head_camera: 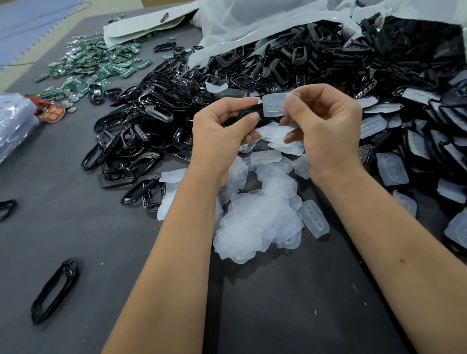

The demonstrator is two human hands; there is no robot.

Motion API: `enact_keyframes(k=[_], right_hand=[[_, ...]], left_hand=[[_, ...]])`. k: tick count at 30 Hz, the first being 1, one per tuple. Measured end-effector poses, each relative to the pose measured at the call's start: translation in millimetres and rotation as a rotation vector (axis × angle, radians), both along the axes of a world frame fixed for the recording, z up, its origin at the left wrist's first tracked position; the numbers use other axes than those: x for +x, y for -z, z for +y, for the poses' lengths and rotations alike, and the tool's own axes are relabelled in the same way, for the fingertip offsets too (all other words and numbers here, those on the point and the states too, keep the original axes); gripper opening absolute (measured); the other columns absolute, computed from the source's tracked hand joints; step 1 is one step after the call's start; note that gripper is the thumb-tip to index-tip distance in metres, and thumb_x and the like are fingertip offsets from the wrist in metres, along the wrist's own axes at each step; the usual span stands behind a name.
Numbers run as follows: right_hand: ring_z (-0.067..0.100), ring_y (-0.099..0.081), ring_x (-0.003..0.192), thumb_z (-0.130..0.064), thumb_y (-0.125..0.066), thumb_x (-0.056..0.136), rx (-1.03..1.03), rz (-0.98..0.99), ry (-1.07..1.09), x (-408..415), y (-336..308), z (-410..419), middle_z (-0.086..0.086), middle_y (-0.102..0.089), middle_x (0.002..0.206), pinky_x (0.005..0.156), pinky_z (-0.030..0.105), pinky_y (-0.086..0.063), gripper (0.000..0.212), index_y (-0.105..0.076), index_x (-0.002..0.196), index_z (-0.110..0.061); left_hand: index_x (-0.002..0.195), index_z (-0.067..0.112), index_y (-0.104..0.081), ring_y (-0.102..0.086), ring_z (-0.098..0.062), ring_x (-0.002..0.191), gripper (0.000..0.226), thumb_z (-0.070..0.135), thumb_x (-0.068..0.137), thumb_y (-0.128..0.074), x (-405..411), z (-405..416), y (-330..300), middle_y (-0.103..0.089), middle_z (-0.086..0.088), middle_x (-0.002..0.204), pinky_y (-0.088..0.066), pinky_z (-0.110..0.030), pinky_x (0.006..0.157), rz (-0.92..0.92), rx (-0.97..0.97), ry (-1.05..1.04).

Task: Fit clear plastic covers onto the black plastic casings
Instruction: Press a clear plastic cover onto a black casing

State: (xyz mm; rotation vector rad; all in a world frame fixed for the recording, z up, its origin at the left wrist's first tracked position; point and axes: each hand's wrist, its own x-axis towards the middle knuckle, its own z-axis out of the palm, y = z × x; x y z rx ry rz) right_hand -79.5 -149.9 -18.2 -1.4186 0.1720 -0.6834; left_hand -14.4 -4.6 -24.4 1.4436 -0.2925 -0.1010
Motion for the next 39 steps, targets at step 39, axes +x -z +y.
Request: enact_keyframes(k=[39], right_hand=[[0.014,-0.065,0.054,-0.027,-0.084,0.082,-0.229,0.14,0.195,4.4,7.5,5.3,0.001,-0.074,0.066,0.057,0.029,-0.051,0.019,-0.071,0.071,-0.021]], left_hand=[[0.106,0.008,-0.078,-0.065,-0.015,0.064,0.023,-0.005,0.093,-0.065,-5.8,-3.3,-1.0,-0.076,-0.014,0.092,-0.051,-0.019,0.059,0.012,-0.041,0.125]])
